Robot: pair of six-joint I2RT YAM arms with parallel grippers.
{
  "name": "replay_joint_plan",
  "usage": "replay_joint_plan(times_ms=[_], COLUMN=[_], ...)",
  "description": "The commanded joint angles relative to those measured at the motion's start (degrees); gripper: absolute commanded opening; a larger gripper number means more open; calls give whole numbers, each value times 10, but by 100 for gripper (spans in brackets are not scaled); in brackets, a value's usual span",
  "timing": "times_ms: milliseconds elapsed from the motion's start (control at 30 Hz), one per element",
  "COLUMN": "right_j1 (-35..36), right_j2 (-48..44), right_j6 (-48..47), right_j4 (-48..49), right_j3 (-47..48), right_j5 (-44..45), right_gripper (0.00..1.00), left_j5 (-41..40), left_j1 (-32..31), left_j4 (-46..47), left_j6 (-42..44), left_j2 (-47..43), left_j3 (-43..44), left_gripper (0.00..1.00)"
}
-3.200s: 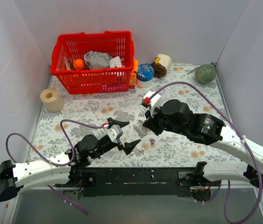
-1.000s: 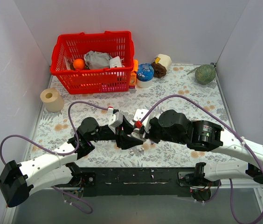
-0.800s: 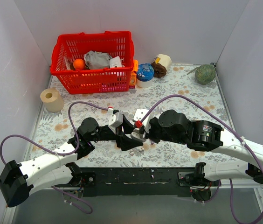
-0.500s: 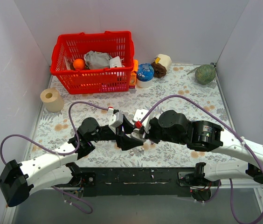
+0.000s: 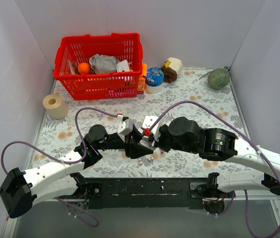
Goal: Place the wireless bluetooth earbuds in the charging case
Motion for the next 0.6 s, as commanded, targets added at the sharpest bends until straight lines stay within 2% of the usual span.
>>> replay_joint_plan(times_ms=[0,67,100,200,300,567], right_j1=[5,6,7,6,6,6], right_j2=[-9,-10,-10,-11,-12,-16], right_j6=[7,8,8,9,11,30], right_j4=[33,33,33,33,33,35], right_j3=[21,20,19,18,14,9], right_j5=[8,8,7,6,7,23], right_gripper=[1,1,1,1,1,3], left_j5=[4,7,8,11,6,-12], left_j1=[2,2,2,2,2,2], left_j4=[6,7,8,9,16,57], left_j6=[1,1,1,1,-2,-14], left_j2=[-1,-1,-1,-1,-1,-15], left_j3=[-3,-3,-3,-2,-3,-32], left_gripper=[38,35,29,21,1,0])
